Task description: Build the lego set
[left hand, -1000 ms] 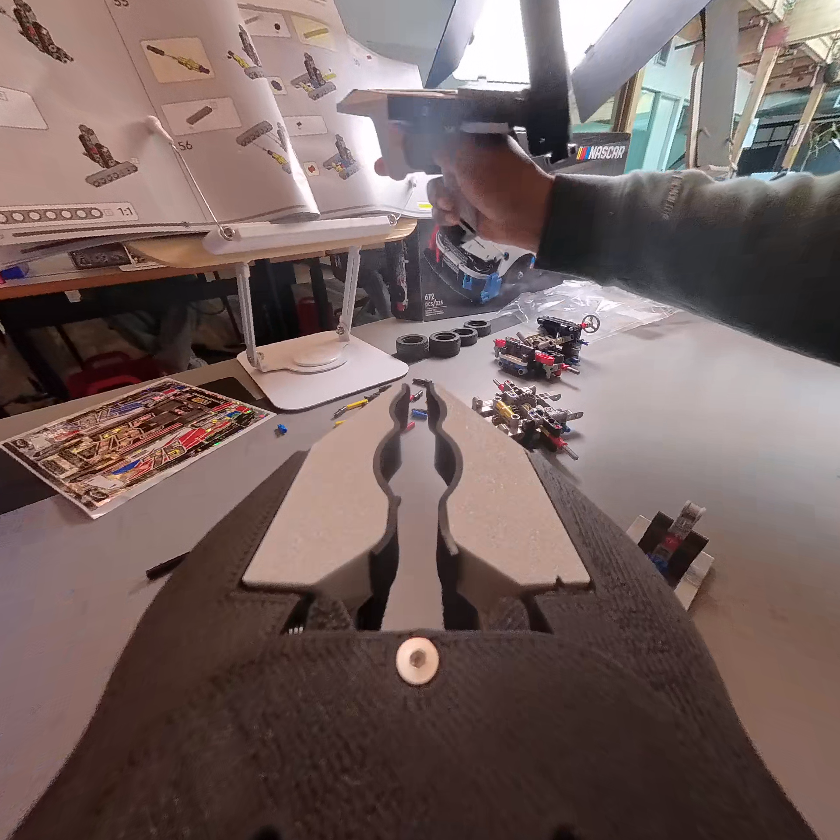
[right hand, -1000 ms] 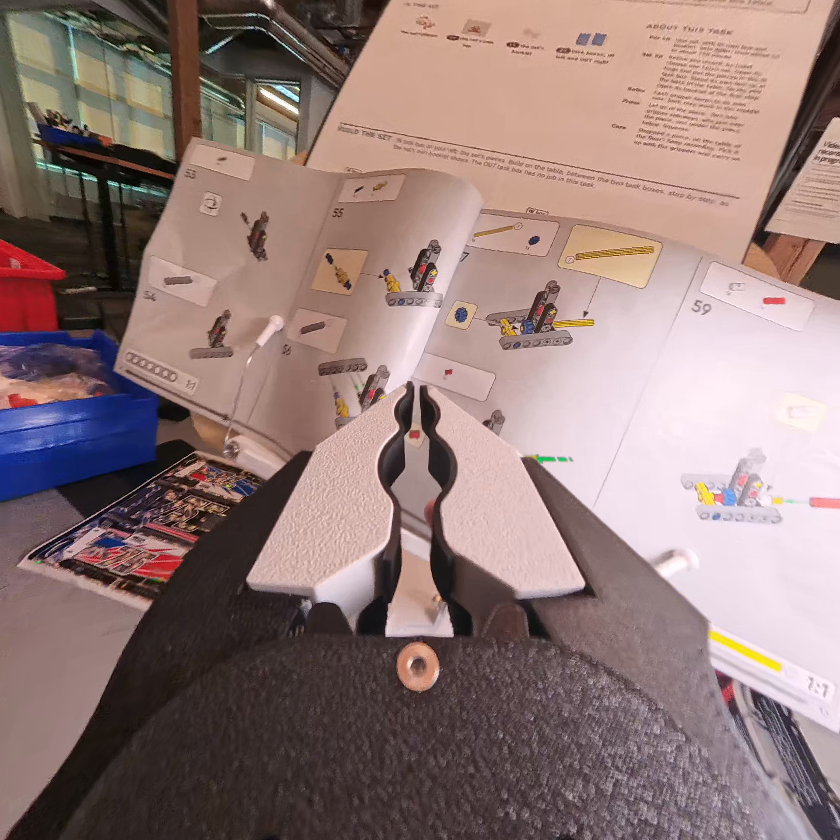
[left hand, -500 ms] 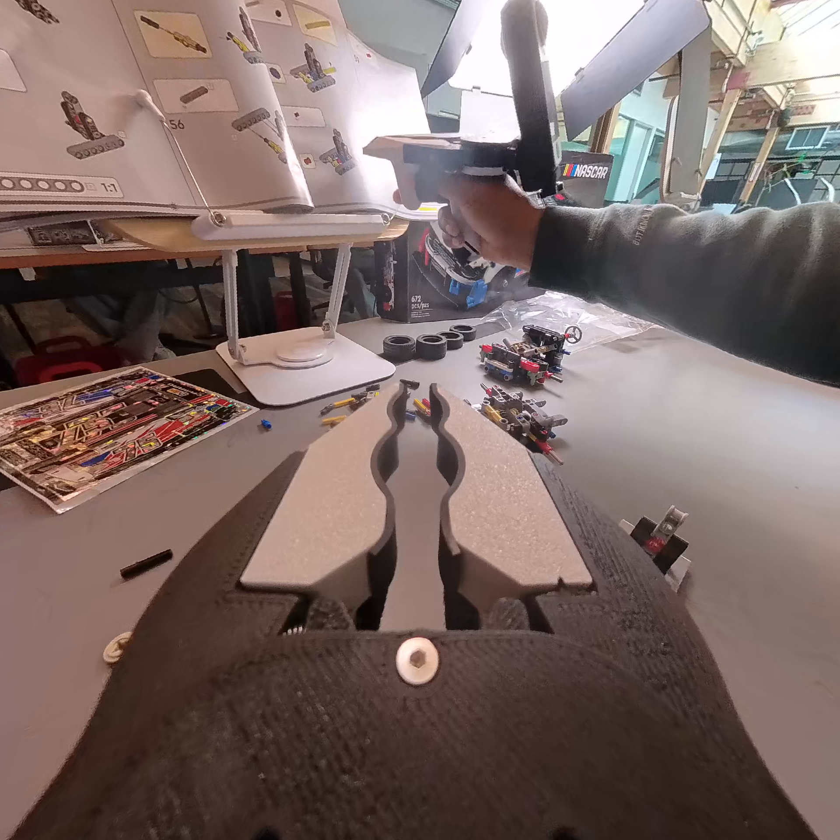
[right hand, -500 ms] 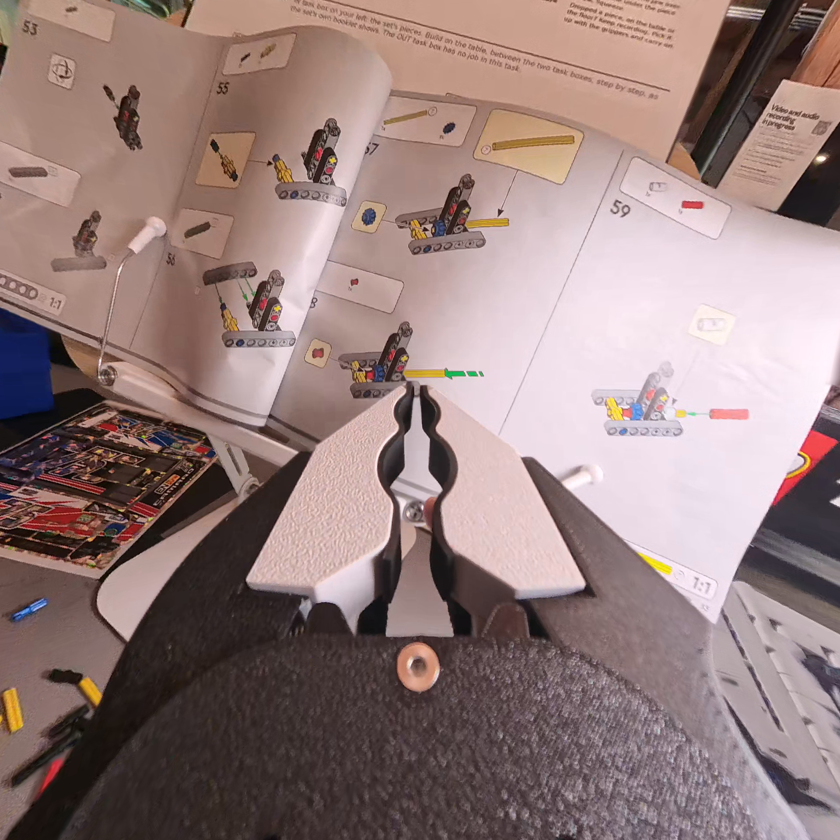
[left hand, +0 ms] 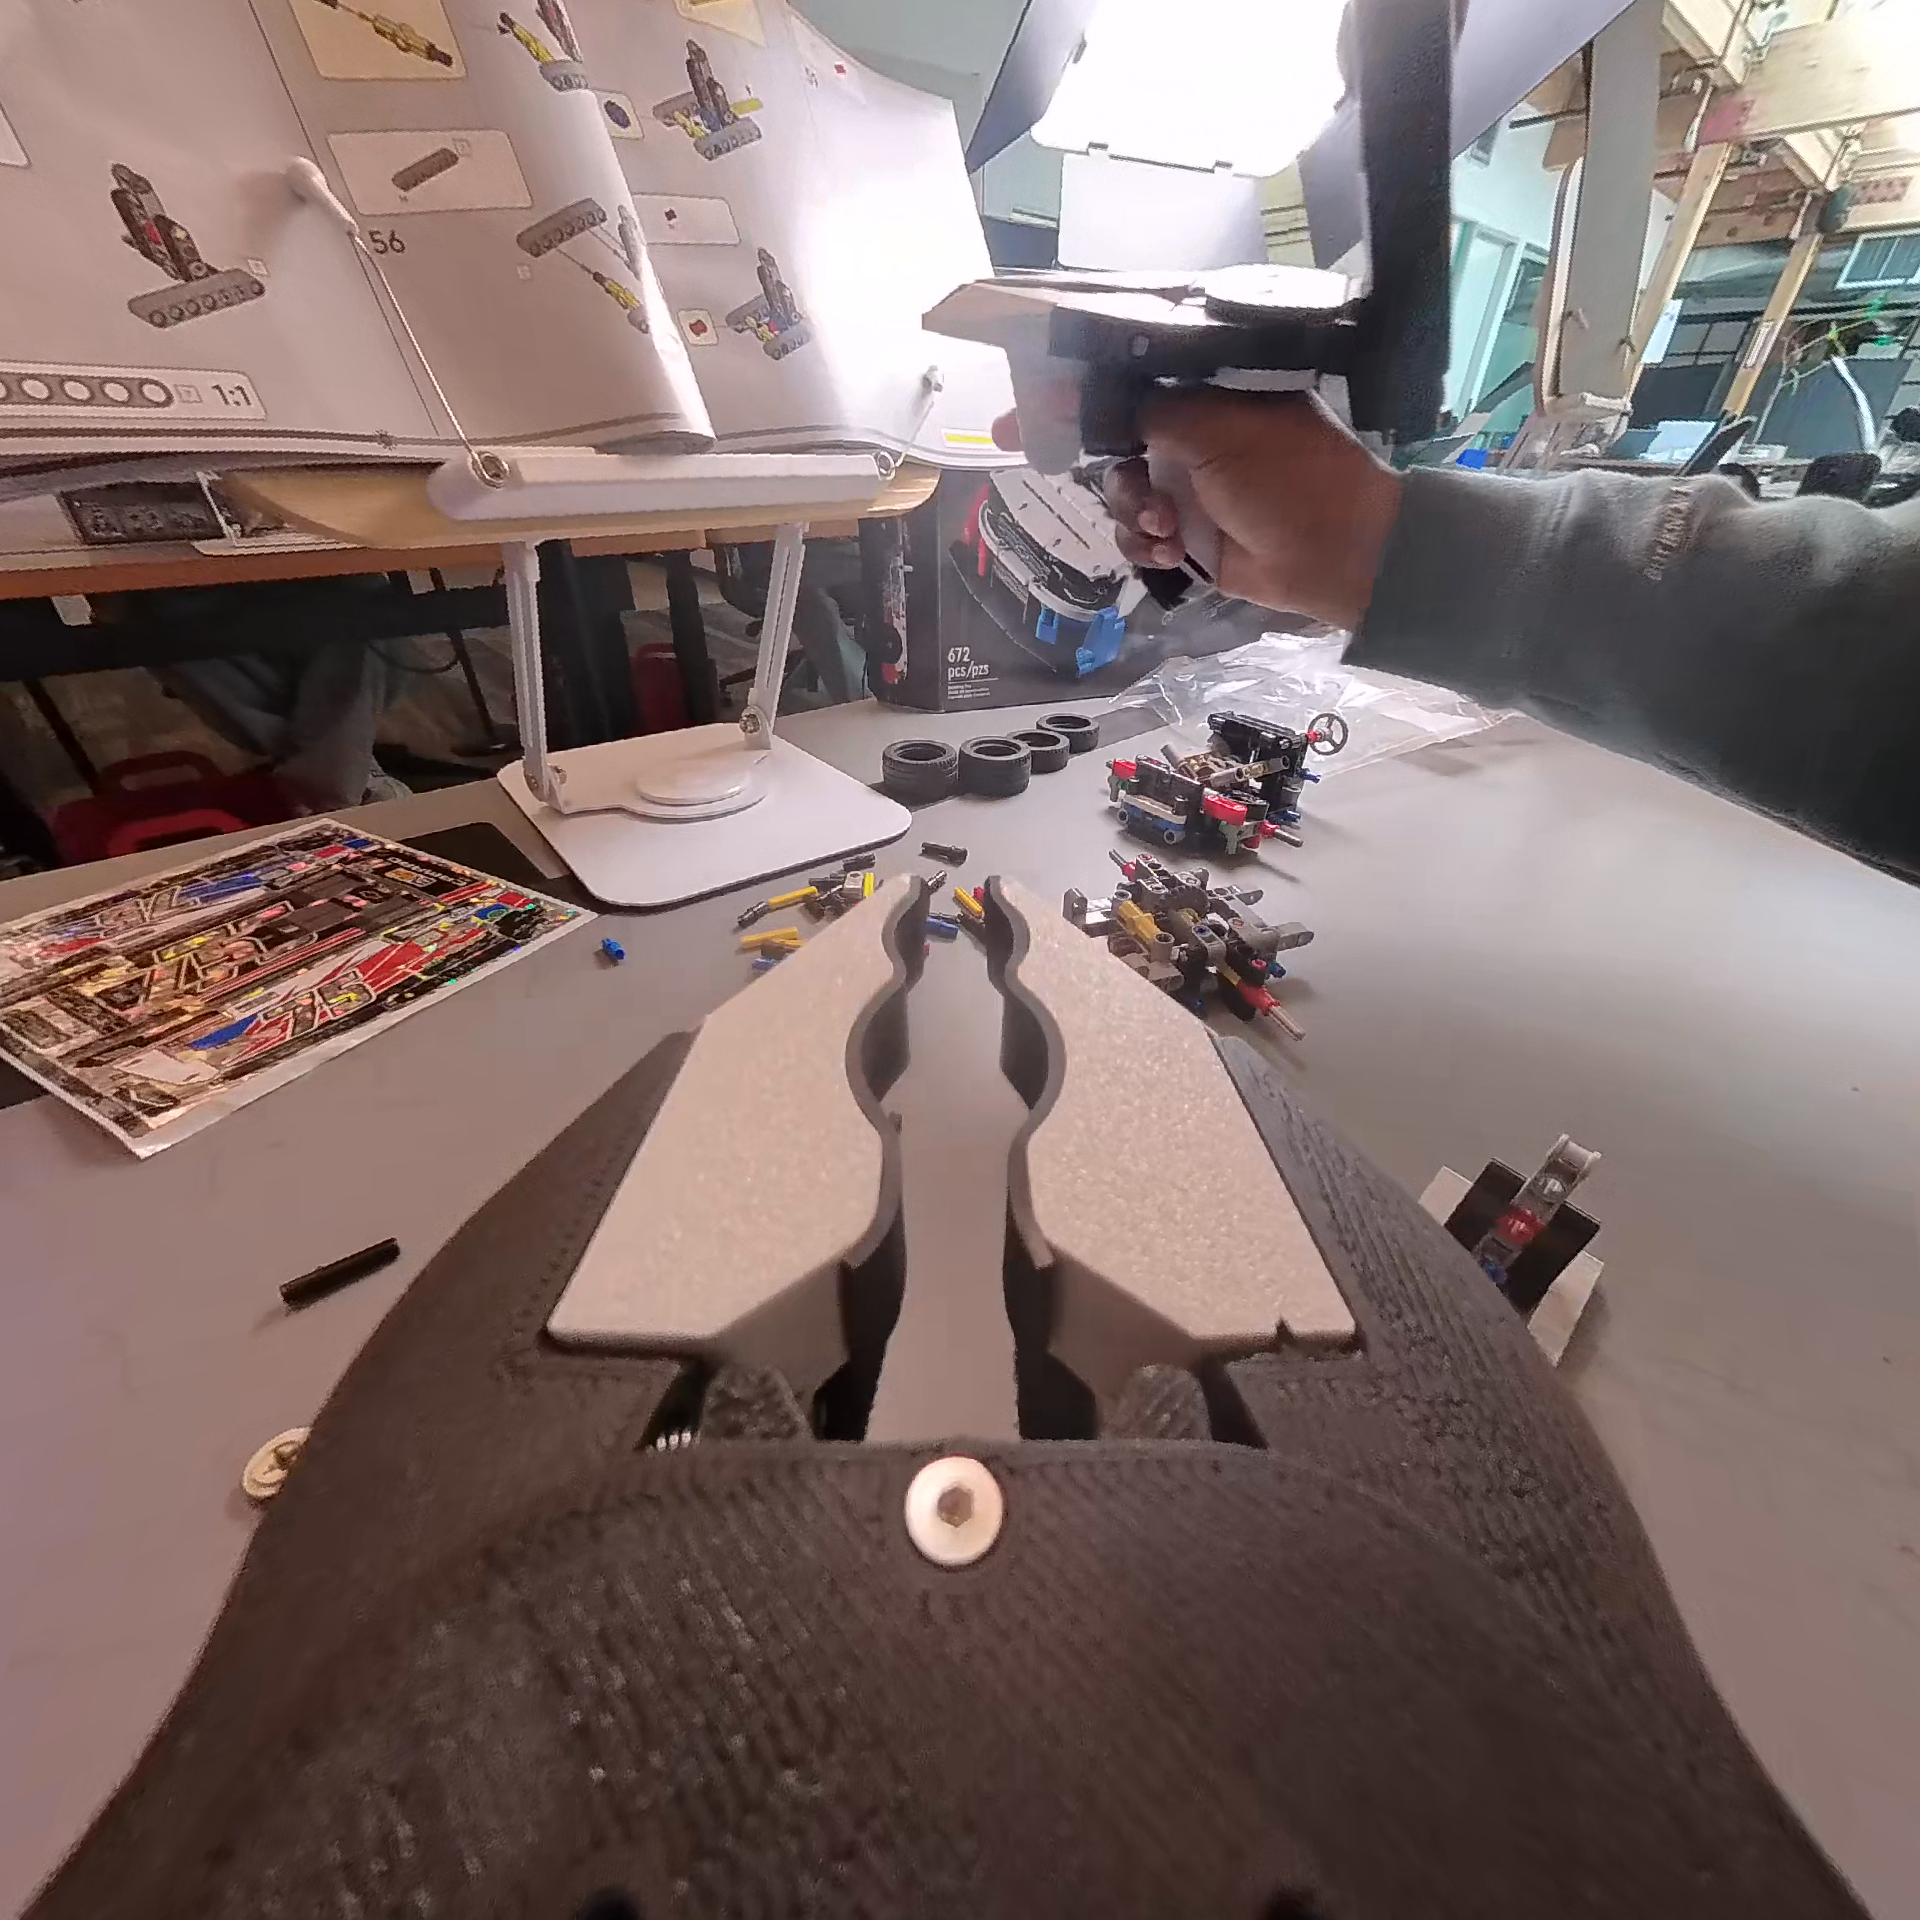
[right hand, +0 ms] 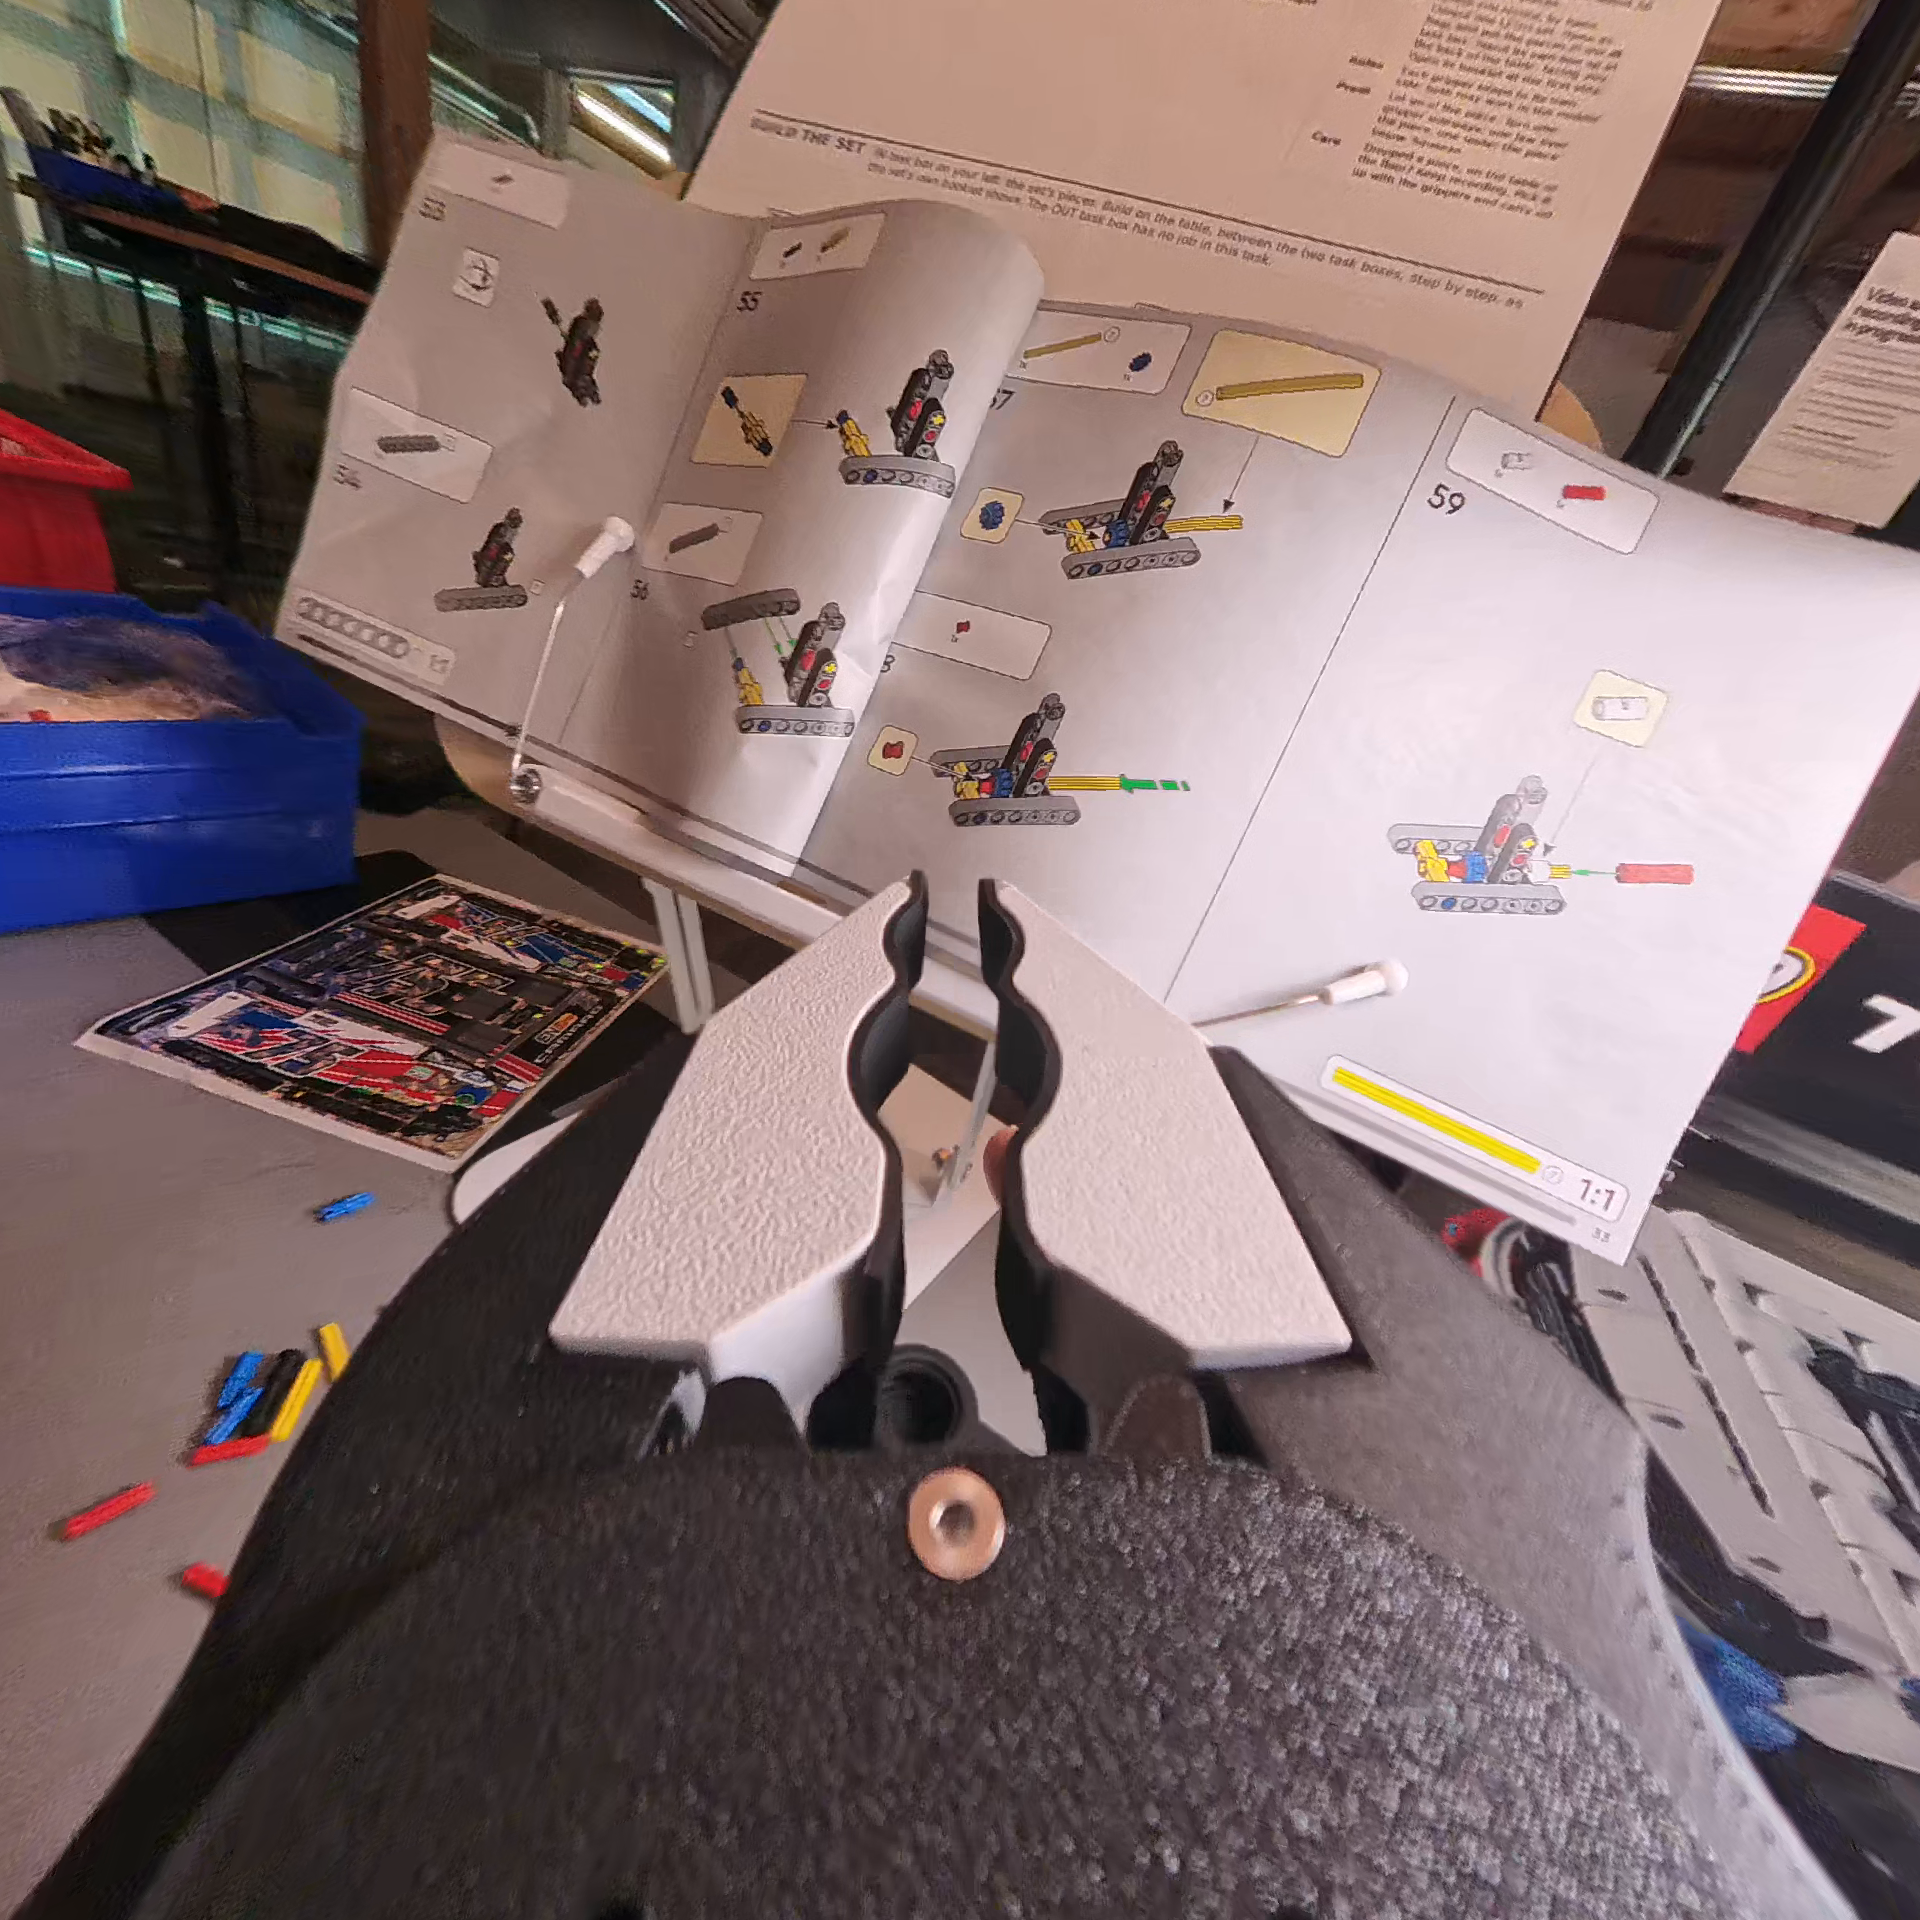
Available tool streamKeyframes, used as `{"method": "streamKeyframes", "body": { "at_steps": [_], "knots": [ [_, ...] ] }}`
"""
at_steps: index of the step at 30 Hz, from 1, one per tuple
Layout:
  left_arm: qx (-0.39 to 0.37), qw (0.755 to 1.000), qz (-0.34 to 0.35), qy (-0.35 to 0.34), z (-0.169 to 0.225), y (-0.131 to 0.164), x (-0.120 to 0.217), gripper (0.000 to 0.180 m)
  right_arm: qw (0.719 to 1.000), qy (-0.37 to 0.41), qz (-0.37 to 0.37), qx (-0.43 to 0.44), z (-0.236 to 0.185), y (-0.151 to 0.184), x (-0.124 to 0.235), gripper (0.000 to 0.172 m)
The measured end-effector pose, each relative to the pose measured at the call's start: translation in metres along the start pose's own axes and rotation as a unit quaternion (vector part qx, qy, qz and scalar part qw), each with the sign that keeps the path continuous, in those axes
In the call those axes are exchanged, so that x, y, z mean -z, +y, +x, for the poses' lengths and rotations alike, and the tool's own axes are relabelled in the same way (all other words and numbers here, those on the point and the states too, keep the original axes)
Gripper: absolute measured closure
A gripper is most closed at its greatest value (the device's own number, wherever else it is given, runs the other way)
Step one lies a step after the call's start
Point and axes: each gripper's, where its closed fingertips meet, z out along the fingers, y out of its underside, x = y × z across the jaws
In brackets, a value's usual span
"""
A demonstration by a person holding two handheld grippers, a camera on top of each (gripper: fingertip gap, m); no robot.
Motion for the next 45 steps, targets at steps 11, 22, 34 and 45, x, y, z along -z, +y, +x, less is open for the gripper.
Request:
{"method": "streamKeyframes", "body": {
  "at_steps": [11,22,34,45],
  "knots": [
    [0.01,1.0,0.0,0.0,-0.001,0.0,0.001,0.17,0.99,-0.122,-0.067,-0.024,-0.082,0.028,0.126,0.162],
    [0.003,1.0,0.002,0.015,0.009,-0.001,0.0,0.17,0.978,-0.149,-0.118,-0.08,-0.131,0.059,0.218,0.162],
    [-0.011,1.0,-0.013,0.014,0.01,0.006,-0.004,0.17,0.985,-0.15,-0.078,-0.044,-0.142,0.074,0.221,0.162],
    [-0.003,1.0,-0.018,-0.005,-0.004,0.007,-0.003,0.167,0.981,-0.156,-0.088,-0.073,-0.137,0.082,0.221,0.159]
  ]
}}
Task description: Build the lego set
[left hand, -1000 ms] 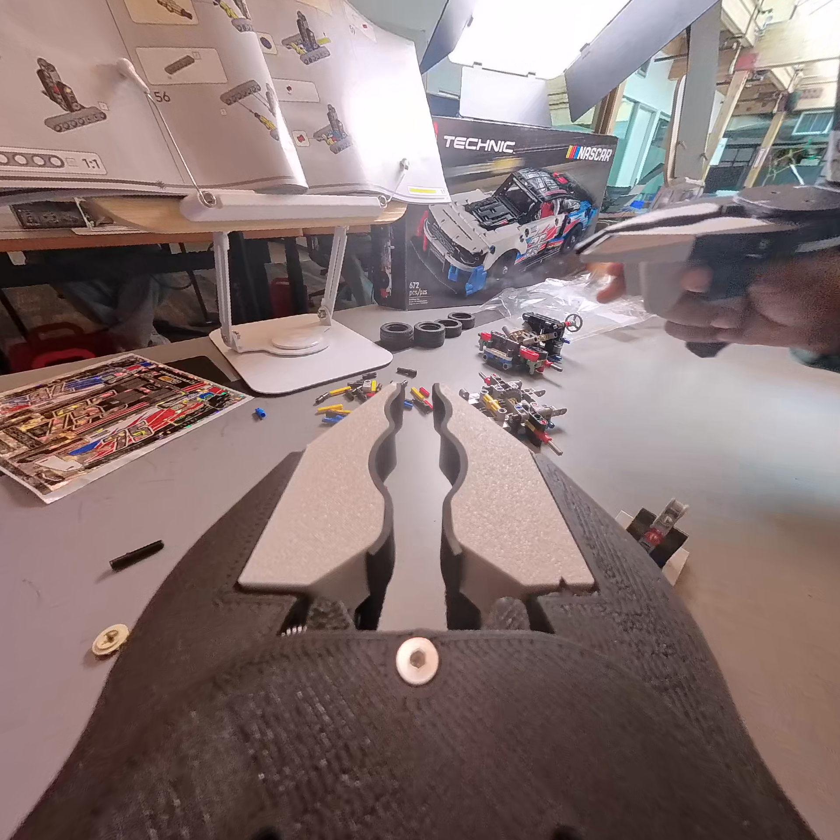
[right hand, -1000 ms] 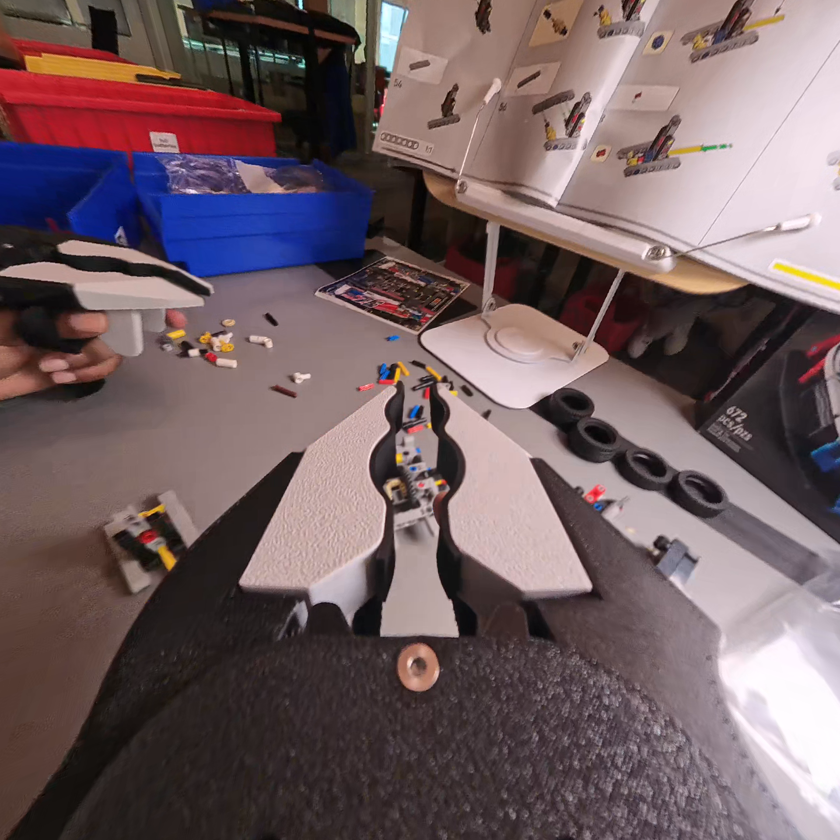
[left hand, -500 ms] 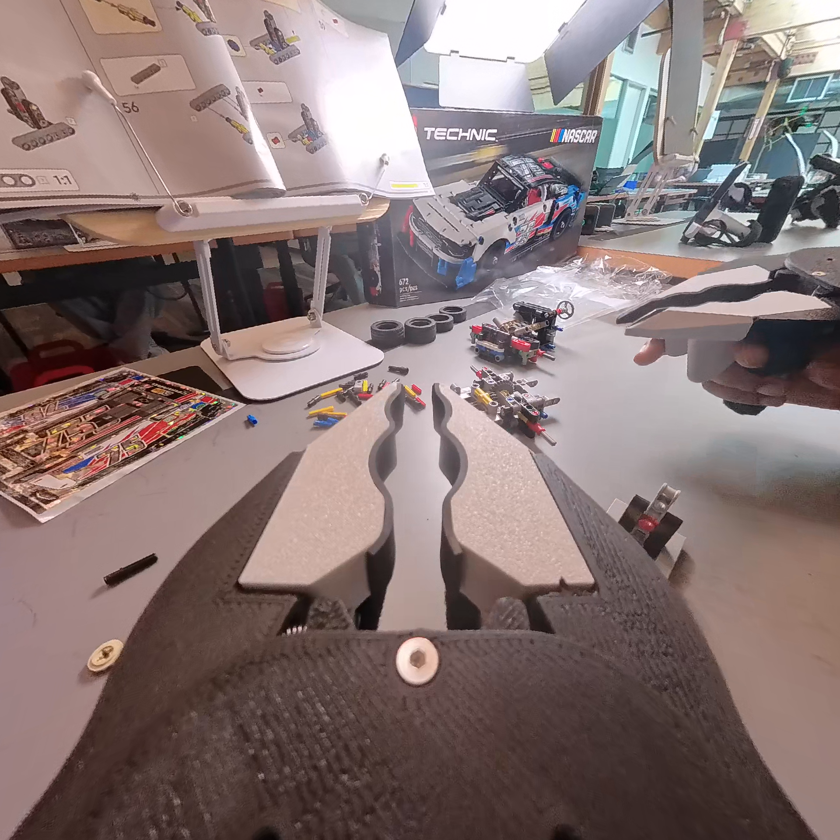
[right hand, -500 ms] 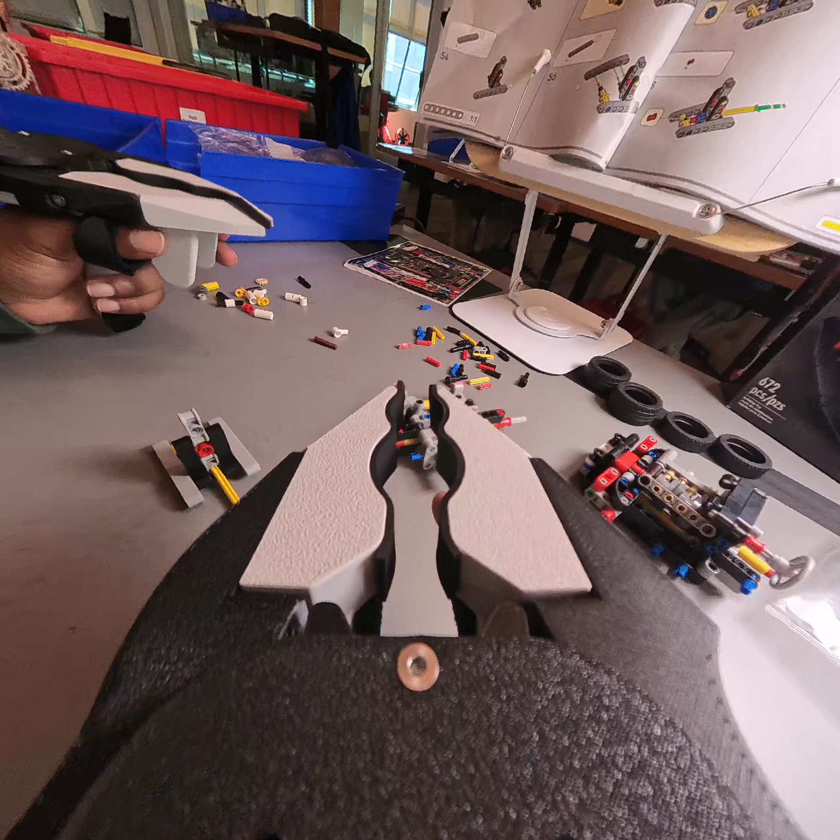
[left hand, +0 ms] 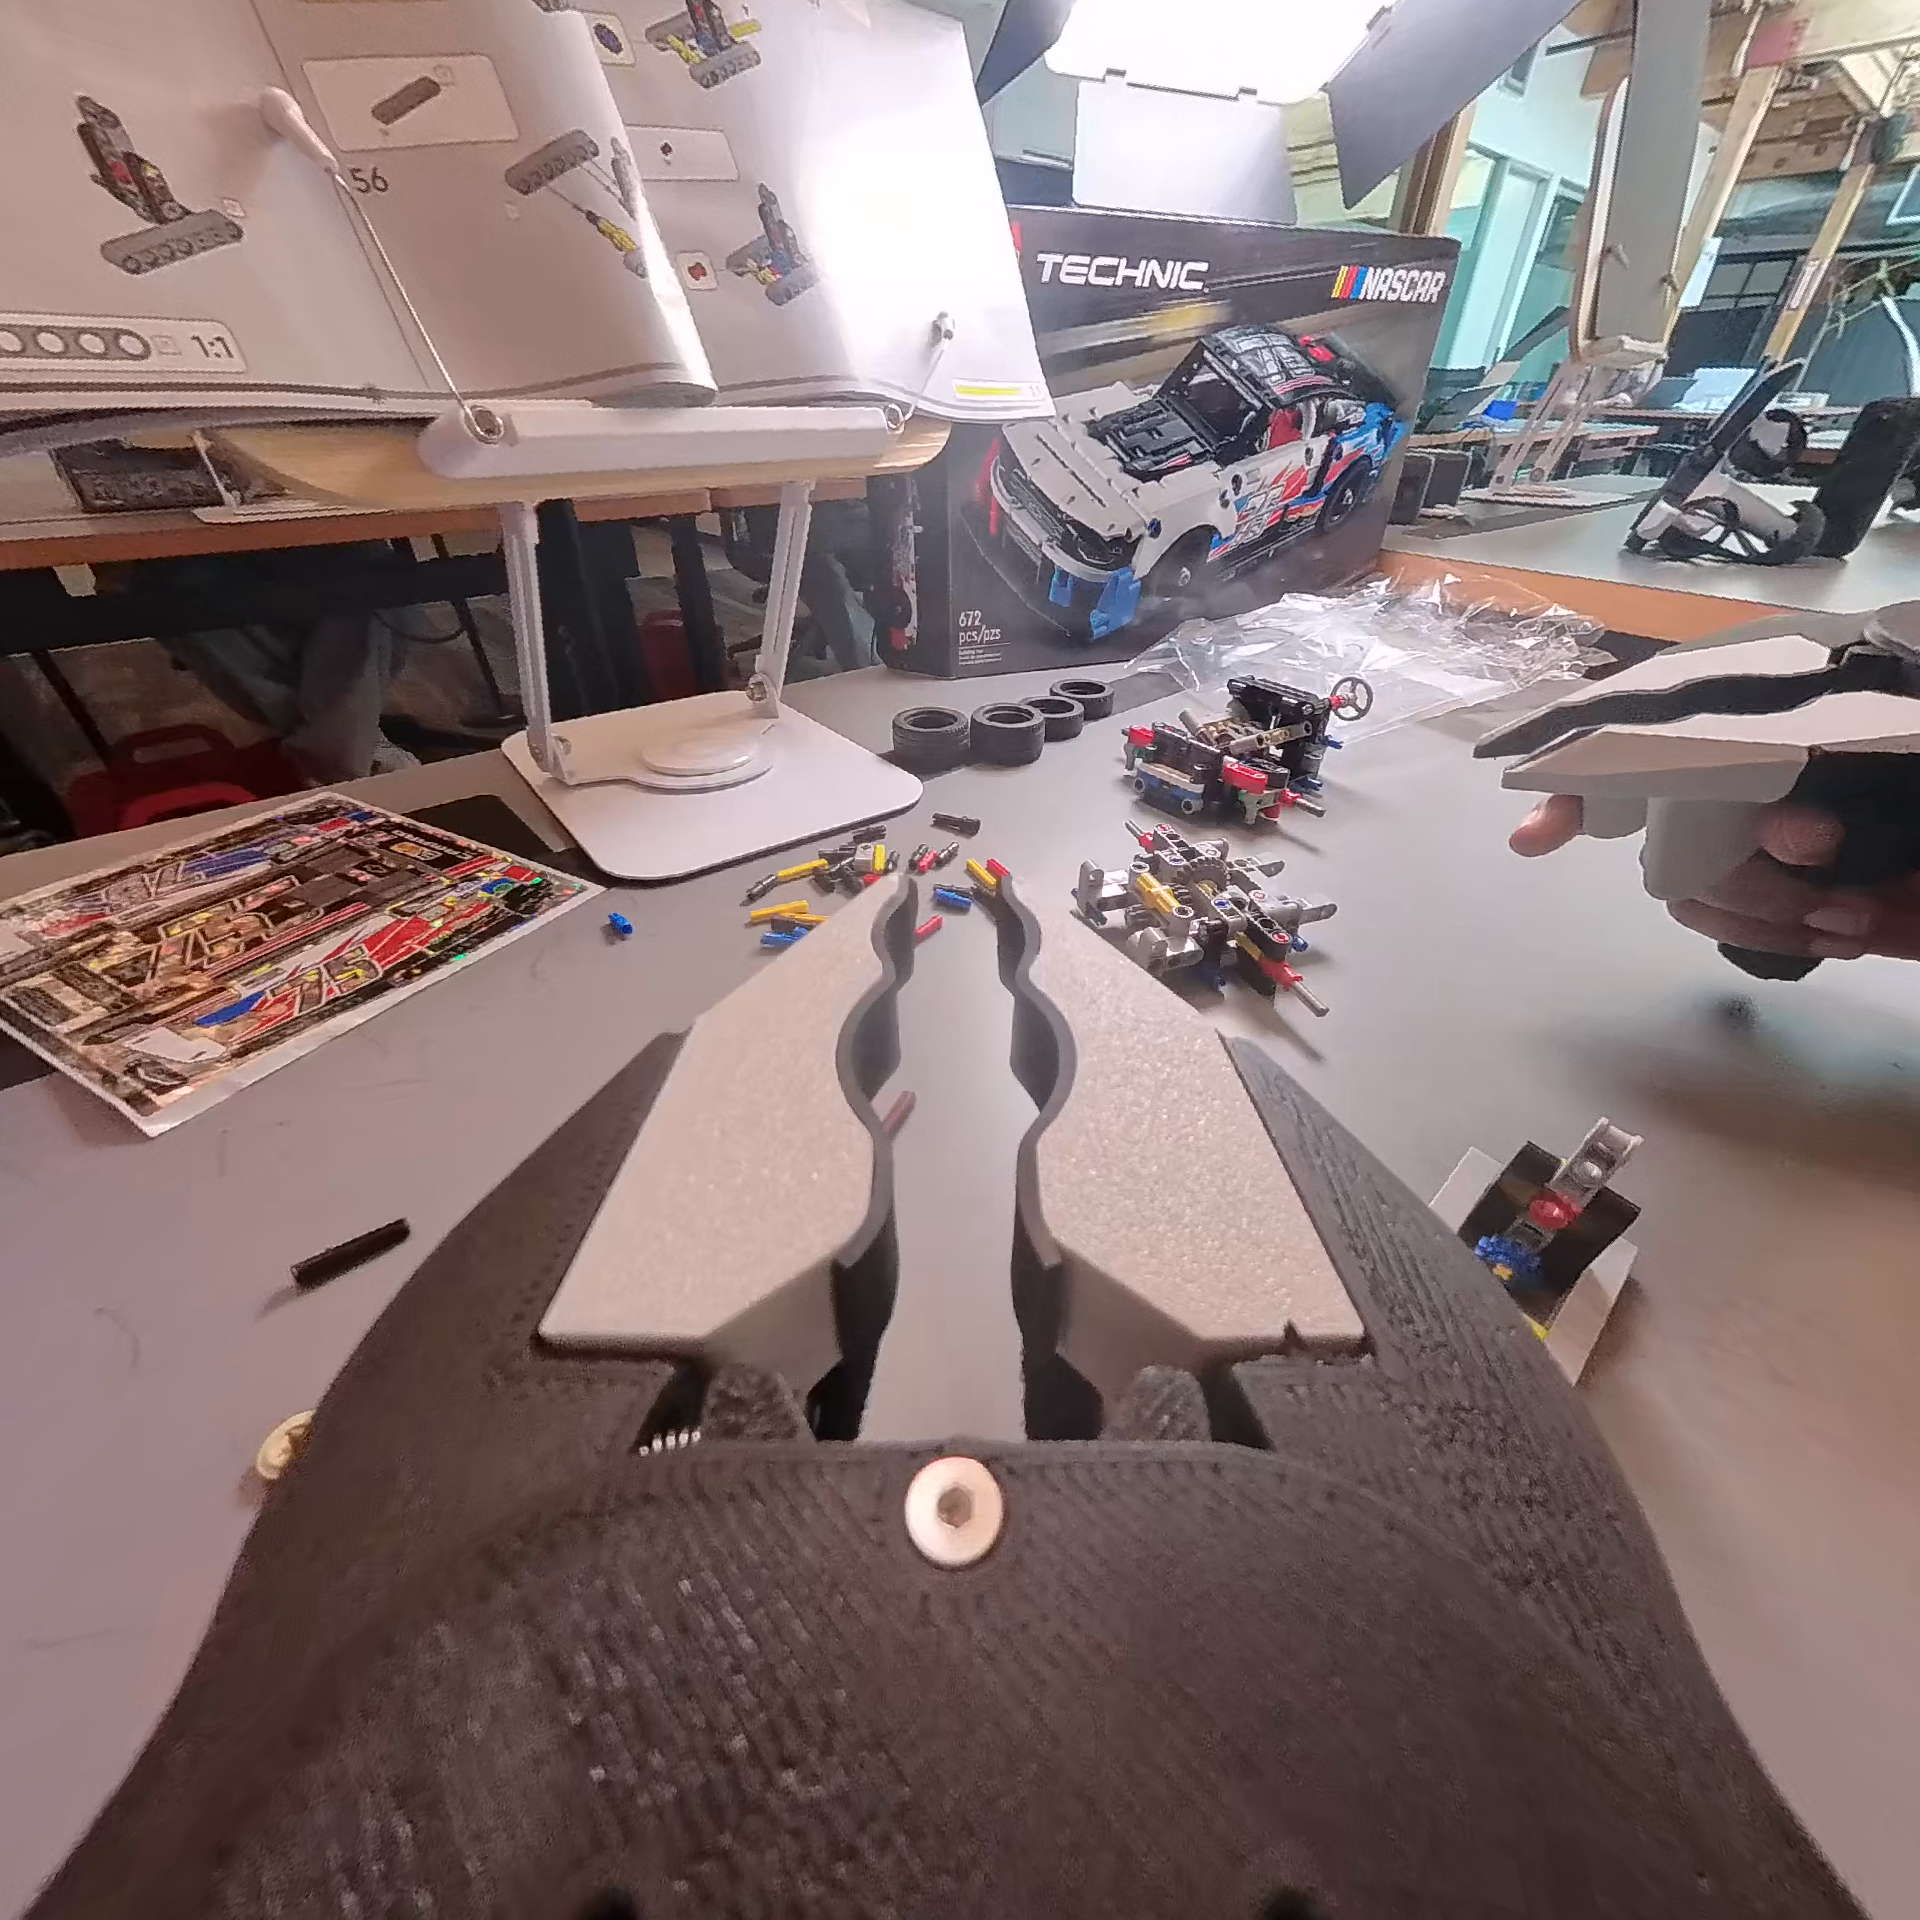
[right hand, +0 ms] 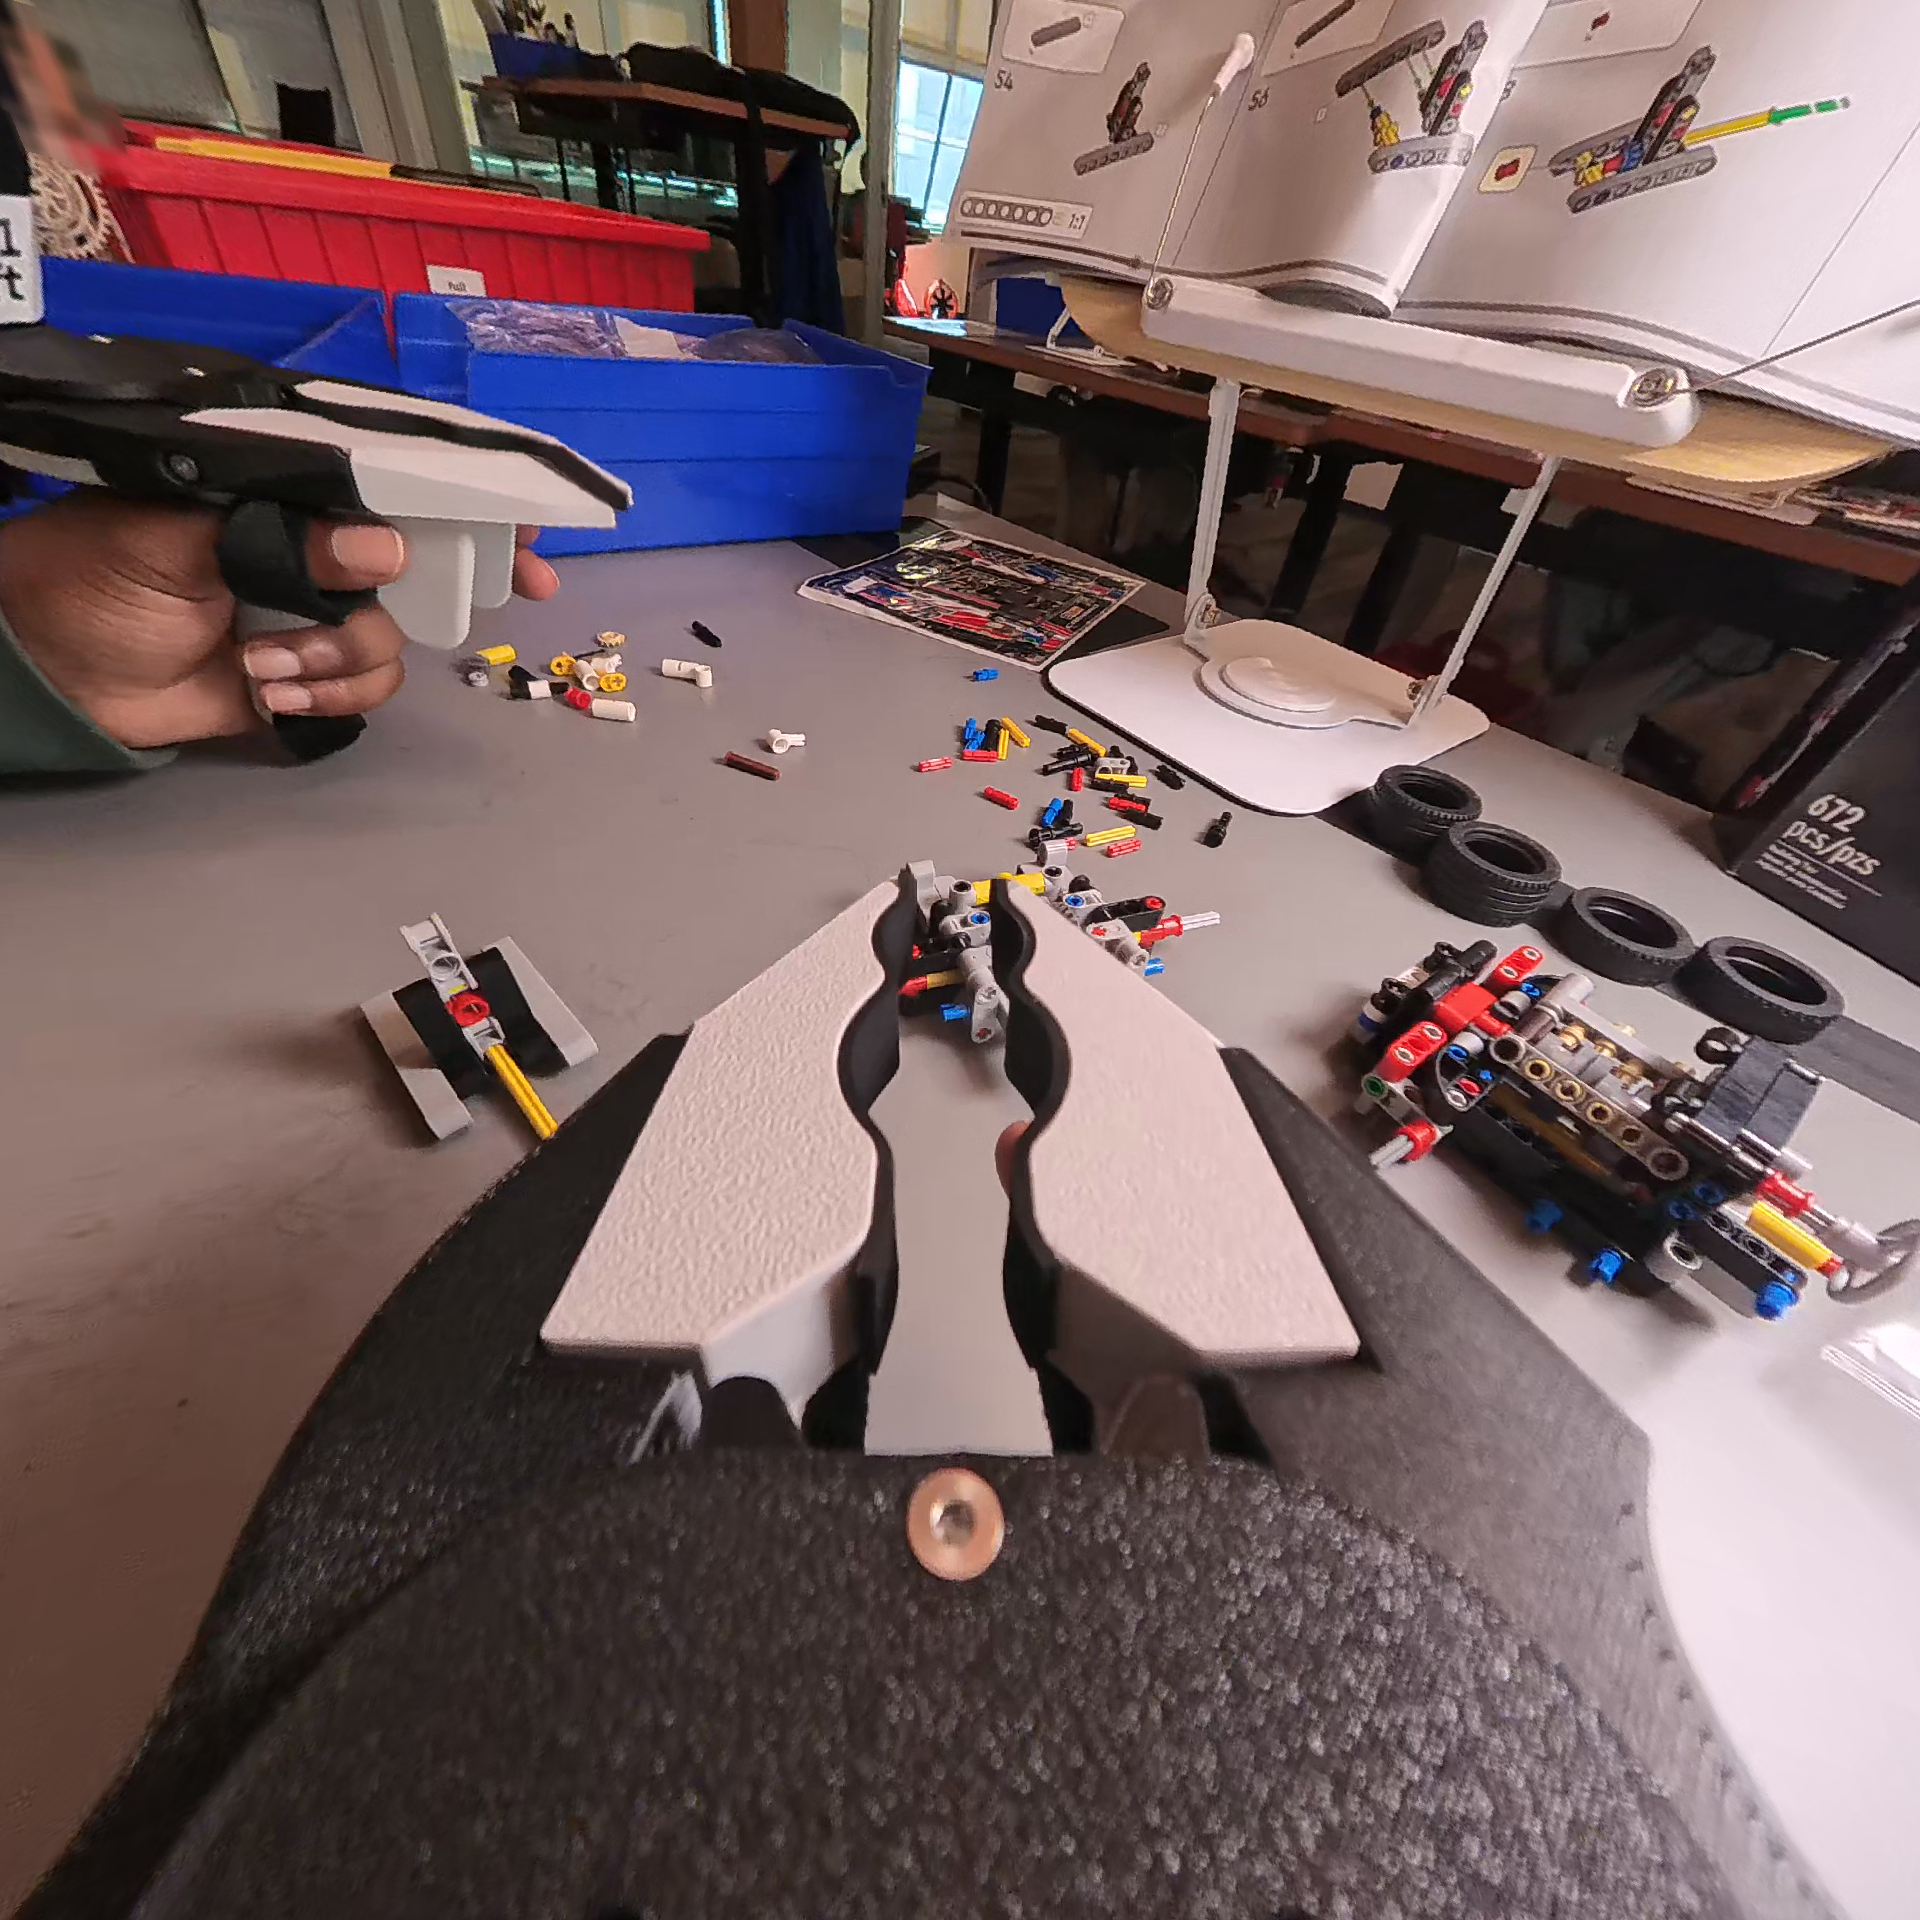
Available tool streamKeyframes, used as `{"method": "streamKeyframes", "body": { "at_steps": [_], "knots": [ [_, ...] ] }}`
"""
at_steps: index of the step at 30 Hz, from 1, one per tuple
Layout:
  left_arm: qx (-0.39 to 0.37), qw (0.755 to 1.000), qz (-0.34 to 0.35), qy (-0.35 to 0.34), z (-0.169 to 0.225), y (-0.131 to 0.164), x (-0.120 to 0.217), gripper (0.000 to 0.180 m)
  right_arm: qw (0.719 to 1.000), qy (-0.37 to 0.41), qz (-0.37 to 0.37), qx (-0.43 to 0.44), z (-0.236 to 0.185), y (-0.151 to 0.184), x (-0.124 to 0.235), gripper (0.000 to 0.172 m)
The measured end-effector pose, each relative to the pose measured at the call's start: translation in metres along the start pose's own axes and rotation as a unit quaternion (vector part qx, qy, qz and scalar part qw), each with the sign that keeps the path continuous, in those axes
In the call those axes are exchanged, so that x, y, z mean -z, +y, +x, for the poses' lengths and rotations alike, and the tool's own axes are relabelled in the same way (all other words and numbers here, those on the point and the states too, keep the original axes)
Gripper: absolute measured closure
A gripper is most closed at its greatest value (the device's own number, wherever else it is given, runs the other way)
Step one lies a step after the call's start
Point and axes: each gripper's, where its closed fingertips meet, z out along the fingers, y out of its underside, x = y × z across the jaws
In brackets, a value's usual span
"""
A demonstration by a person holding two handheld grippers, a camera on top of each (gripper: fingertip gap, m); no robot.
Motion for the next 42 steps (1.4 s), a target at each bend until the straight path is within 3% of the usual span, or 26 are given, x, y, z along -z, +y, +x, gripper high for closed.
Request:
{"method": "streamKeyframes", "body": {
  "at_steps": [13,18,22,25,29,36,42],
  "knots": [
    [-0.02,0.999,-0.011,0.025,0.009,-0.001,0.003,0.165,0.999,-0.015,-0.022,0.037,-0.012,0.009,-0.004,0.162],
    [-0.019,0.995,-0.043,0.093,0.029,0.01,0.001,0.161,0.998,-0.01,-0.028,0.047,-0.012,0.011,-0.006,0.163],
    [-0.028,0.956,-0.127,0.262,0.082,0.037,0.012,0.143,0.999,-0.011,-0.027,0.044,-0.011,0.01,-0.006,0.164],
    [-0.063,0.929,-0.196,0.309,0.102,0.063,0.02,0.122,0.999,-0.011,-0.027,0.039,-0.009,0.01,-0.005,0.165],
    [-0.103,0.905,-0.252,0.328,0.119,0.085,0.024,0.111,0.999,-0.013,-0.027,0.024,-0.007,0.011,-0.004,0.165],
    [-0.151,0.879,-0.299,0.338,0.134,0.104,0.028,0.113,0.999,-0.021,-0.028,0.013,-0.008,0.01,-0.003,0.165],
    [-0.161,0.879,-0.292,0.341,0.138,0.103,0.028,0.139,0.999,-0.026,-0.027,0.003,-0.008,0.01,-0.002,0.165]
  ]
}}
